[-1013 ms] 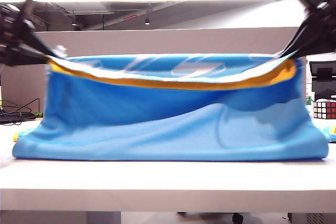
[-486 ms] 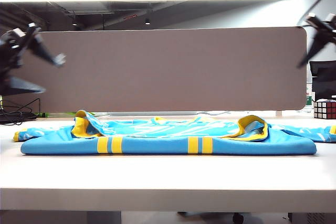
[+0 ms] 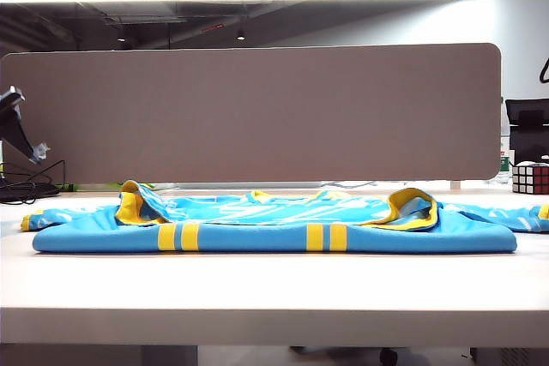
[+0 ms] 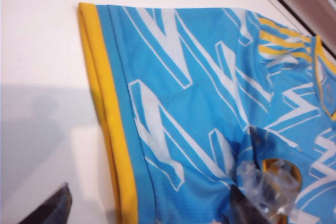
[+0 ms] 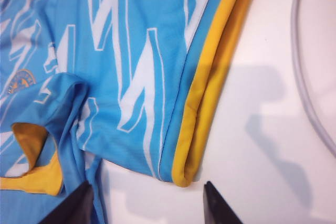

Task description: Fold the bottom side of the soccer jersey horizontally towards the center, about one-third of the way, then fold the sleeve back towards the center, creating a straight line along the edge of the the soccer jersey, and finally fold the bottom of the soccer jersey up towards the top, creating a neat rectangle.

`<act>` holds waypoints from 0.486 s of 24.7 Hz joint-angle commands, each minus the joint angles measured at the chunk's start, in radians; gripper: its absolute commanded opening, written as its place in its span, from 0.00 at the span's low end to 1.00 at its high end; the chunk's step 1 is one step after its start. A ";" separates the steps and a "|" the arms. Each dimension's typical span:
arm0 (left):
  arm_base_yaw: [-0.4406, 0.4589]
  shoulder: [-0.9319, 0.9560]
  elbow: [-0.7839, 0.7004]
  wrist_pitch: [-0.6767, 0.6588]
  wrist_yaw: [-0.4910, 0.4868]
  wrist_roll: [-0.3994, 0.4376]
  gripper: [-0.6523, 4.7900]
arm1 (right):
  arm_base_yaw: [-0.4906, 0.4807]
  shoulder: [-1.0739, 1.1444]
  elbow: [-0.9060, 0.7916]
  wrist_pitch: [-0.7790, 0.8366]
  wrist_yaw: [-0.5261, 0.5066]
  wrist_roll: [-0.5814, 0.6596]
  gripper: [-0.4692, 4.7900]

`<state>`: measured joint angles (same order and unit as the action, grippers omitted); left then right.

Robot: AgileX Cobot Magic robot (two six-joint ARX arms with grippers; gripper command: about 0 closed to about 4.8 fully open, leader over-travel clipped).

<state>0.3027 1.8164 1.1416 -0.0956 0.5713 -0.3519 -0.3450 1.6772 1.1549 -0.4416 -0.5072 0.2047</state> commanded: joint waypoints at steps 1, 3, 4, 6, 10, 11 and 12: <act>-0.016 0.025 0.000 0.008 -0.010 0.020 0.82 | 0.006 0.033 0.001 0.021 0.008 -0.016 0.71; -0.025 0.054 0.001 0.015 -0.008 0.027 0.82 | 0.006 0.069 0.001 0.037 0.008 -0.016 0.71; -0.028 0.064 0.001 0.016 -0.011 0.027 0.82 | 0.006 0.080 0.001 0.045 0.008 -0.016 0.72; -0.036 0.100 0.001 0.032 -0.012 0.030 0.82 | 0.006 0.119 0.001 0.062 0.008 -0.016 0.71; -0.047 0.158 0.002 0.074 -0.004 0.030 0.81 | 0.016 0.183 0.002 0.102 0.009 -0.014 0.71; -0.054 0.181 0.002 0.099 0.001 0.026 0.81 | 0.019 0.212 0.002 0.124 0.011 -0.014 0.71; -0.061 0.201 0.003 0.120 0.001 0.021 0.81 | 0.027 0.237 0.002 0.146 0.012 -0.003 0.71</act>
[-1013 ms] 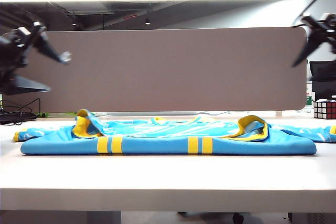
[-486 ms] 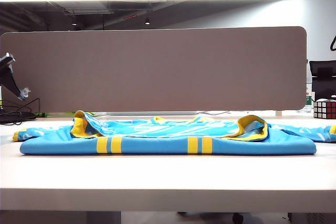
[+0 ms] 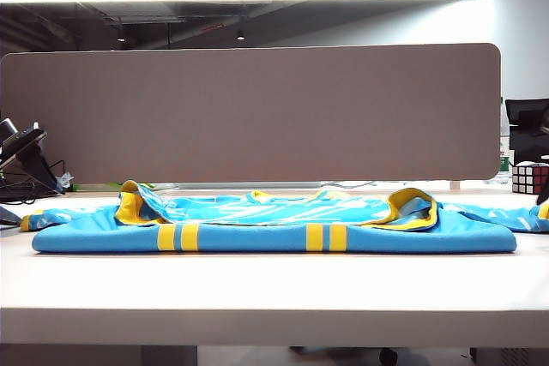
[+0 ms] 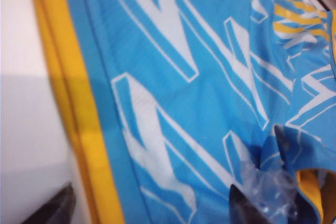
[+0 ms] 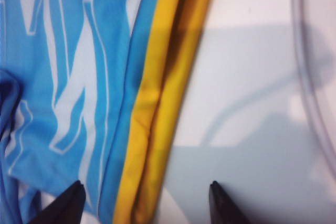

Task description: Fold the bottom side of the soccer jersey horizontally towards the center, about one-third of the way, then fold the sleeve back towards the center, creating a straight line along the edge of the the soccer jersey, and finally fold the bottom of the soccer jersey up towards the top, creating a neat rectangle.

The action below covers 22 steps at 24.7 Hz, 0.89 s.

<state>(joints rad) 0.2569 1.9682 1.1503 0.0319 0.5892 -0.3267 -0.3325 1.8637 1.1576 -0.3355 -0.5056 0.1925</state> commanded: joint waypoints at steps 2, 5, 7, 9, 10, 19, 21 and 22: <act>-0.034 0.082 -0.005 0.032 -0.010 -0.010 0.81 | 0.029 0.086 -0.001 0.072 0.008 0.027 0.71; -0.069 0.123 -0.004 0.086 -0.010 -0.025 0.81 | 0.068 0.131 -0.001 0.134 0.016 0.055 0.71; -0.085 0.142 -0.003 0.121 -0.010 -0.025 0.80 | 0.085 0.146 -0.001 0.162 0.034 0.060 0.71; -0.095 0.156 0.001 0.143 -0.010 -0.025 0.79 | 0.097 0.153 -0.001 0.187 0.047 0.066 0.70; -0.098 0.158 0.004 0.143 -0.010 -0.024 0.75 | 0.102 0.153 -0.001 0.191 0.057 0.066 0.65; -0.105 0.158 0.008 0.345 -0.002 -0.021 0.11 | 0.112 0.151 0.000 0.280 0.103 0.075 0.07; -0.105 0.151 0.008 0.442 0.005 -0.027 0.11 | 0.112 0.132 0.000 0.346 0.085 0.101 0.07; -0.106 0.137 0.008 0.480 0.024 -0.030 0.11 | 0.113 0.111 0.000 0.372 0.053 0.104 0.07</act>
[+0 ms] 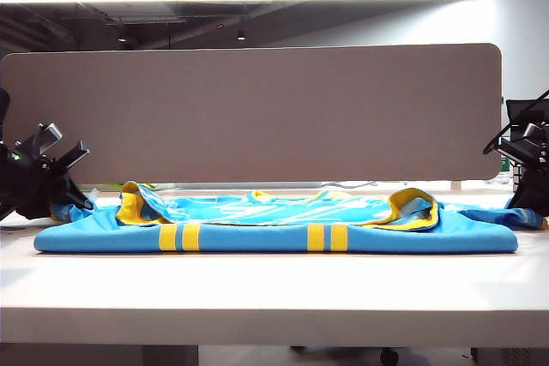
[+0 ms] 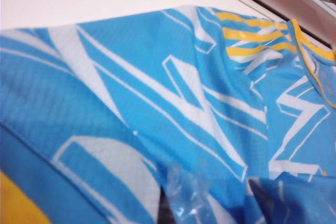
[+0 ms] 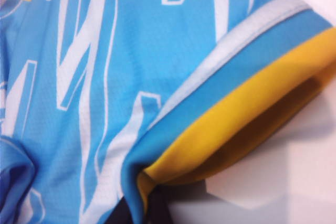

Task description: Fold the bottom side of the soccer jersey horizontally towards the center, about one-third of the way, then fold the sleeve back towards the center, creating a straight line along the edge of the the soccer jersey, and finally fold the bottom of the soccer jersey up towards the top, creating a neat rectangle.

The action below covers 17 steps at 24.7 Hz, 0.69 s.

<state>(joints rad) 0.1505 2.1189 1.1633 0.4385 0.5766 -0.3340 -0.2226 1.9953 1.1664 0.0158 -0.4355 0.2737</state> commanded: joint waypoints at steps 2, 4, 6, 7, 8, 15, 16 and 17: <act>-0.005 -0.041 -0.005 0.084 0.064 -0.021 0.11 | 0.013 -0.052 -0.009 0.030 -0.052 0.023 0.07; -0.020 -0.074 -0.005 0.083 0.100 -0.012 0.11 | 0.029 -0.085 -0.009 0.031 -0.085 0.022 0.07; -0.072 -0.138 -0.005 0.085 0.150 0.045 0.11 | 0.085 -0.140 -0.009 0.038 -0.108 0.021 0.07; -0.087 -0.155 -0.005 0.081 0.164 0.067 0.11 | 0.102 -0.153 -0.009 0.038 -0.113 0.021 0.07; -0.106 -0.174 -0.005 0.074 0.179 0.091 0.11 | 0.126 -0.166 -0.009 0.037 -0.127 0.021 0.07; -0.240 -0.272 -0.005 -0.263 0.213 0.317 0.11 | 0.290 -0.191 -0.011 -0.074 -0.169 -0.013 0.07; -0.256 -0.275 -0.005 -0.328 0.213 0.357 0.11 | 0.311 -0.190 -0.013 -0.108 -0.165 -0.036 0.07; -0.269 -0.275 -0.005 -0.392 0.213 0.396 0.11 | 0.340 -0.189 -0.014 -0.158 -0.148 -0.071 0.07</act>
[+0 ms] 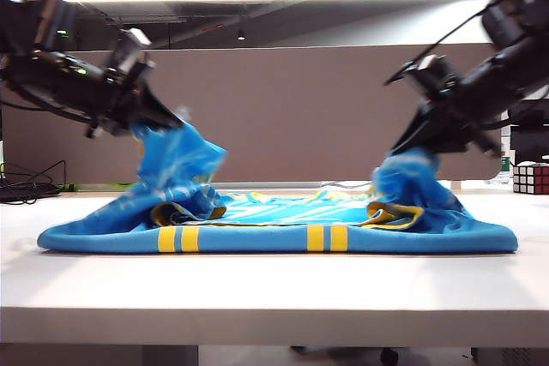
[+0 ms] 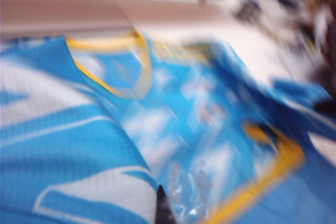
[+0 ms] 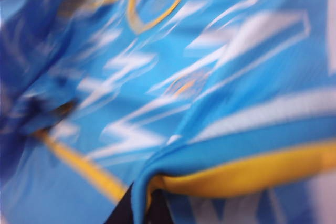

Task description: Fold the bottom side of the soccer jersey horizontally towards the center, about one-third of the way, then fold the sleeve back towards the center, creating a straight line along the edge of the the soccer jersey, and finally fold the bottom of the soccer jersey up towards the top, creating a neat rectangle.

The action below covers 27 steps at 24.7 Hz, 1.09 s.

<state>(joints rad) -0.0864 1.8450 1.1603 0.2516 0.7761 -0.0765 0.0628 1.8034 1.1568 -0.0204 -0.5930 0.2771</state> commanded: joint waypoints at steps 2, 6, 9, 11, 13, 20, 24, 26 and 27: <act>-0.061 0.001 -0.002 -0.359 -0.012 0.228 0.11 | 0.099 0.003 -0.005 -0.209 0.053 -0.141 0.07; -0.106 0.001 -0.003 -0.586 -0.157 0.404 0.11 | 0.168 0.003 -0.006 -0.354 0.153 -0.260 0.07; -0.114 0.001 -0.003 -0.605 -0.240 0.417 0.64 | 0.179 0.003 -0.005 -0.340 0.172 -0.246 0.36; -0.114 0.000 -0.003 -0.597 -0.241 0.417 0.82 | 0.177 0.003 -0.001 -0.330 0.172 -0.244 0.51; -0.114 -0.001 -0.002 -0.571 -0.203 0.370 0.87 | 0.177 -0.003 0.001 -0.314 0.135 -0.225 0.54; -0.054 -0.192 -0.002 -0.607 -0.209 0.241 0.87 | 0.093 -0.212 0.000 -0.372 0.125 -0.191 0.53; -0.006 -0.285 -0.004 -0.719 -0.287 0.224 0.86 | 0.011 -0.313 -0.004 -0.473 0.146 -0.191 0.53; 0.018 -0.299 -0.005 -0.766 -0.306 0.216 0.86 | -0.038 -0.341 -0.008 -0.525 0.152 -0.192 0.54; 0.048 -0.298 -0.007 -0.815 -0.301 0.195 0.86 | -0.086 -0.353 -0.017 -0.562 0.125 -0.192 0.54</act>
<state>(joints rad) -0.0547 1.5433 1.1572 -0.5083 0.4789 0.1421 0.0036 1.4563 1.1484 -0.5453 -0.4473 0.0856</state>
